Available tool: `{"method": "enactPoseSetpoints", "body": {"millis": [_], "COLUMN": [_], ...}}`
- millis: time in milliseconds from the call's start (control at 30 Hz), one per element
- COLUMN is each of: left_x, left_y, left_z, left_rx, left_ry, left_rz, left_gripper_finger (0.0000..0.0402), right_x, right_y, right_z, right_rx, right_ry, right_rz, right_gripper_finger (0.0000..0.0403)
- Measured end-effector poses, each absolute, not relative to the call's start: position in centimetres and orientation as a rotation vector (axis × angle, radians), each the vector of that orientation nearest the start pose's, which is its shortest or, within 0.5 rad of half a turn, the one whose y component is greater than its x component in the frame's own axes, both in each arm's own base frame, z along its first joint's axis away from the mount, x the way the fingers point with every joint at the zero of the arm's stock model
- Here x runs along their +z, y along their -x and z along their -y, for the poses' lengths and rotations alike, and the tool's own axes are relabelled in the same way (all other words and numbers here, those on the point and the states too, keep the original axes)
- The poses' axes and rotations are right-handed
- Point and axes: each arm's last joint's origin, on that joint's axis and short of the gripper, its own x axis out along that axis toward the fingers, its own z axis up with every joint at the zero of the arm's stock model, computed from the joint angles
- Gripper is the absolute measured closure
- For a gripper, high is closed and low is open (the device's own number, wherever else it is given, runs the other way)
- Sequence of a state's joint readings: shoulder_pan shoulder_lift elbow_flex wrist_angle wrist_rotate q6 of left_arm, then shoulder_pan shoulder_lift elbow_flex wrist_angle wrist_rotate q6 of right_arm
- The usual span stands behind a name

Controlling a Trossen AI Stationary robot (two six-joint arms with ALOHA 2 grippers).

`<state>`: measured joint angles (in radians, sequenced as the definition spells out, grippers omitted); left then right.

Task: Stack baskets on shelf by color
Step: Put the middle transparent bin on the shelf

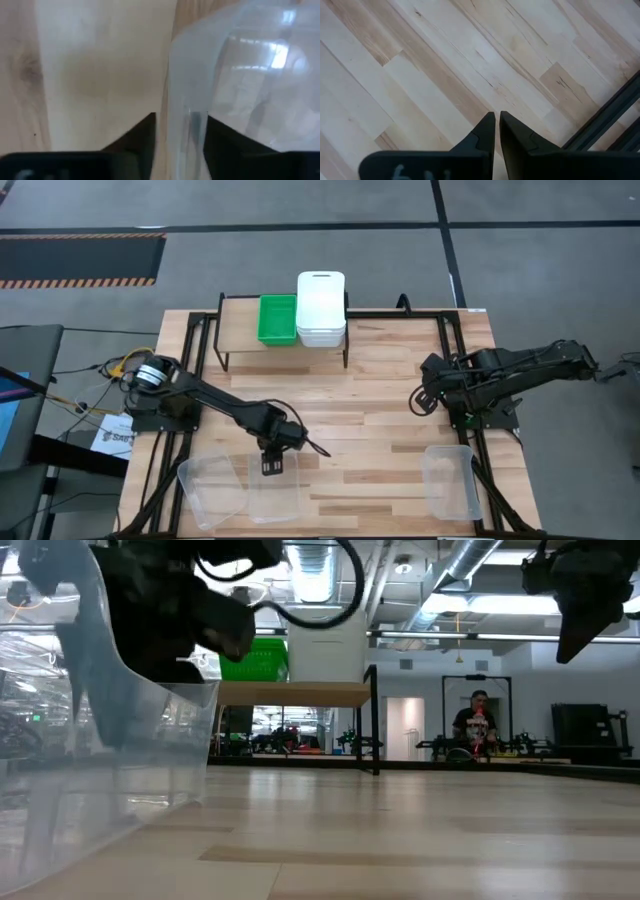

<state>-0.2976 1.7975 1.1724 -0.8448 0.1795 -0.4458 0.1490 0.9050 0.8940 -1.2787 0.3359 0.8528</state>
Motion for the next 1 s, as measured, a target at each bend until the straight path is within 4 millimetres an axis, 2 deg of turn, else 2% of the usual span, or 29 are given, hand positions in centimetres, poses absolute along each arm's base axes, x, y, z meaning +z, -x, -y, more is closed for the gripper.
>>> {"method": "enactPoseSetpoints", "body": {"millis": [133,167,400,733,867,1000], "left_x": [16.8,16.8,17.6,19.7,21.8,25.4], "left_y": [-31.0,-31.2,-32.3,-32.8,-33.1,-33.4], "left_z": [9.4,9.1,7.1,1.5,0.7,0.8], "left_rx": [-0.060,-0.052,-0.075,-0.041,-0.052,-0.064], "left_ry": [0.254,0.261,0.216,0.090,0.077,0.002], "left_rz": [-1.534,-1.526,-1.487,-1.552,-1.562,-1.575], "left_gripper_finger": [0.0378,0.0389,0.0401,0.0401,0.0401,0.0401], "right_x": [27.7,27.7,27.7,27.7,27.7,27.7], "right_y": [-12.9,-12.9,-12.9,-12.9,-12.9,-12.9], "right_z": [-1.0,-1.0,-1.0,-1.0,-1.0,-1.0], "right_rx": [-0.667,-0.667,-0.654,-0.660,-0.659,-0.659], "right_ry": [-0.426,-0.426,-0.407,-0.416,-0.416,-0.415], "right_rz": [-1.081,-1.081,-1.087,-1.083,-1.083,-1.083], "right_gripper_finger": [0.0351,0.0351,0.0351,0.0351,0.0351,0.0351]}}
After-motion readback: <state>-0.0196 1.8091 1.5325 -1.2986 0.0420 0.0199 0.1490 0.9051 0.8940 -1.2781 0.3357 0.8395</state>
